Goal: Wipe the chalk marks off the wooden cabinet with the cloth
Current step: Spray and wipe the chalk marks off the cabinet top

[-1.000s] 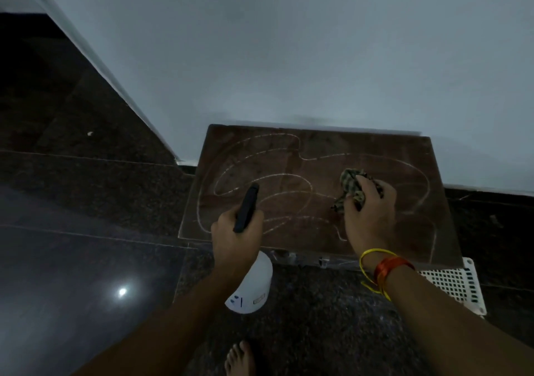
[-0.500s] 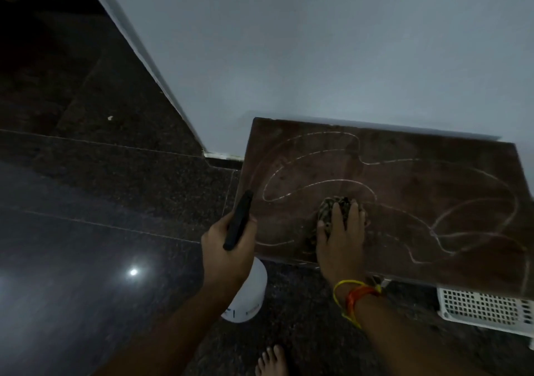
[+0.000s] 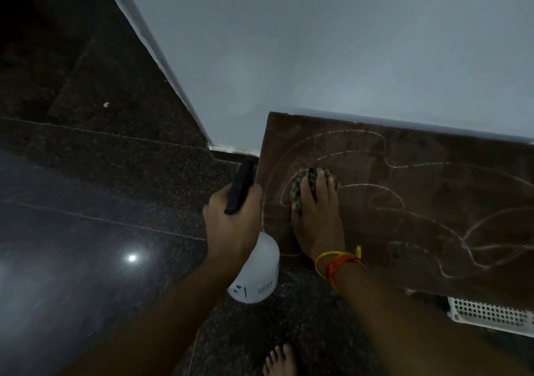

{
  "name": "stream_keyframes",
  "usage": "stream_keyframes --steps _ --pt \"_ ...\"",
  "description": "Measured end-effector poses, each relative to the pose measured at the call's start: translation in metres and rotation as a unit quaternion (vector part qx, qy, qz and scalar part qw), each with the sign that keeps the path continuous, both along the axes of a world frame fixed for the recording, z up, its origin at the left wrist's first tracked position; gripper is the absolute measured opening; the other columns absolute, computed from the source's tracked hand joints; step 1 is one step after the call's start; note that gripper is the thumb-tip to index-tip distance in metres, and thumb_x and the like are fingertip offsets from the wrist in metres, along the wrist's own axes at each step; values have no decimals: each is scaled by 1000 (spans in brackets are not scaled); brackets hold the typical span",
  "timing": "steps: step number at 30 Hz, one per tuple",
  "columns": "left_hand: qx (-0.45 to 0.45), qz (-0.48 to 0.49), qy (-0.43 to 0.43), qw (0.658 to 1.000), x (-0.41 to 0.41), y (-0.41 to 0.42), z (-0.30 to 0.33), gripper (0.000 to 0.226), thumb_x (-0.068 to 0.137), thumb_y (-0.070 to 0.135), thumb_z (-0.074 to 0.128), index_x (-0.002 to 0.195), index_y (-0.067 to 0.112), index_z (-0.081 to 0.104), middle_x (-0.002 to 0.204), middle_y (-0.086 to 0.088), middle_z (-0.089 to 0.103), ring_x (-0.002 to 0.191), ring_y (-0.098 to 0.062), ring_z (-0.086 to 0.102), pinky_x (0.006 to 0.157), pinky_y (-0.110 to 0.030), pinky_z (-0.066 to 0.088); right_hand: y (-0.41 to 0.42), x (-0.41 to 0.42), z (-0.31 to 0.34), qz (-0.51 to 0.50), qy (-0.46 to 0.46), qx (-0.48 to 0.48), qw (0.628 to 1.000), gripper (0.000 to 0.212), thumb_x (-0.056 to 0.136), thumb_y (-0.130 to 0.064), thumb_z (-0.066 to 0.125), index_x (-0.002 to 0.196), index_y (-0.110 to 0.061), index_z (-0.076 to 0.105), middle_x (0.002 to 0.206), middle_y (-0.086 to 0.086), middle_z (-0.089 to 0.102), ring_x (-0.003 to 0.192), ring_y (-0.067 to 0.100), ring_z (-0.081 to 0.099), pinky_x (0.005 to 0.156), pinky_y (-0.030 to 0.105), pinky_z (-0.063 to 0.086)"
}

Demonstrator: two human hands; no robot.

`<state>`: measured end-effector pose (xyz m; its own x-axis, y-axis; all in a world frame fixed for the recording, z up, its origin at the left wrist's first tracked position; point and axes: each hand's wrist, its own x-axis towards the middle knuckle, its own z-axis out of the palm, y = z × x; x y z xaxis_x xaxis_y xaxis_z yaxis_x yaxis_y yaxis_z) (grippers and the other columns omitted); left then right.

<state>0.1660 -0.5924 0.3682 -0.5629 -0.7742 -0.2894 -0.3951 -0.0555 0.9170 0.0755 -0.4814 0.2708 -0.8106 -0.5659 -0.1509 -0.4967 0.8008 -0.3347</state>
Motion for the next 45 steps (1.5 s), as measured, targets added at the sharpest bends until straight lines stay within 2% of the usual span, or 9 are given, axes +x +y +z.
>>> stream_keyframes --steps 5,10,13,20,26,32,35,40,45 --pt "-45 -3 18 999 -19 -12 11 26 92 15 60 79 -8 61 72 -29 62 53 -29 57 53 -45 52 17 27 -2 39 6 5 999 69 83 -25 65 142 -6 36 152 24 23 139 44 20 109 56 29" --pt "-88 1 46 995 -31 -28 13 35 90 25 61 81 -8 61 70 -31 60 53 -37 57 50 -47 50 -14 -14 -7 29 24 -8 999 62 93 -23 52 146 -8 25 156 20 8 143 41 3 116 52 17" --pt "-107 -9 70 992 -33 -40 12 36 91 26 60 81 -9 60 69 -32 59 56 -41 57 49 -44 49 -20 -17 -10 11 37 -17 999 61 91 -22 55 144 -7 30 155 21 12 143 42 8 115 52 19" --pt "-121 4 69 990 -34 -61 2 24 97 19 59 73 15 57 70 -32 58 56 -26 58 49 -15 46 -12 29 -6 53 64 -23 996 55 89 -30 51 139 -10 41 151 21 27 140 38 23 114 49 24" --pt "-138 -8 77 987 -31 -73 -12 26 97 20 58 72 24 55 71 -31 59 57 -16 56 52 -14 45 -52 -18 -17 28 69 -54 996 54 88 -23 47 139 -4 42 150 24 26 140 44 20 114 54 22" --pt "-104 -46 71 991 -18 -84 -28 16 96 22 59 82 29 60 76 -20 62 68 -12 59 60 -8 45 -25 45 -3 74 59 -31 995 54 89 -28 52 139 -9 42 151 21 26 141 38 20 113 50 28" --pt "-68 -46 74 994 -16 -90 -39 8 92 32 58 92 28 65 84 -12 68 79 -13 66 68 -14 50 -29 39 -6 83 69 -32 994 55 87 -26 56 138 -9 44 150 21 29 140 39 23 111 52 30" --pt "-38 -57 74 995 -16 -91 -53 27 92 33 61 112 15 67 101 -13 69 95 -24 69 83 -31 55 -57 16 -12 31 67 -40 996 58 85 -19 56 139 -5 42 150 24 27 140 43 21 115 50 17" --pt "-18 -61 79 995 -7 -82 -50 7 97 26 60 102 29 64 99 -11 65 95 -24 66 78 -23 52 -34 66 -5 67 61 -13 996 60 89 -30 52 142 -8 35 153 23 19 143 39 14 115 51 21"
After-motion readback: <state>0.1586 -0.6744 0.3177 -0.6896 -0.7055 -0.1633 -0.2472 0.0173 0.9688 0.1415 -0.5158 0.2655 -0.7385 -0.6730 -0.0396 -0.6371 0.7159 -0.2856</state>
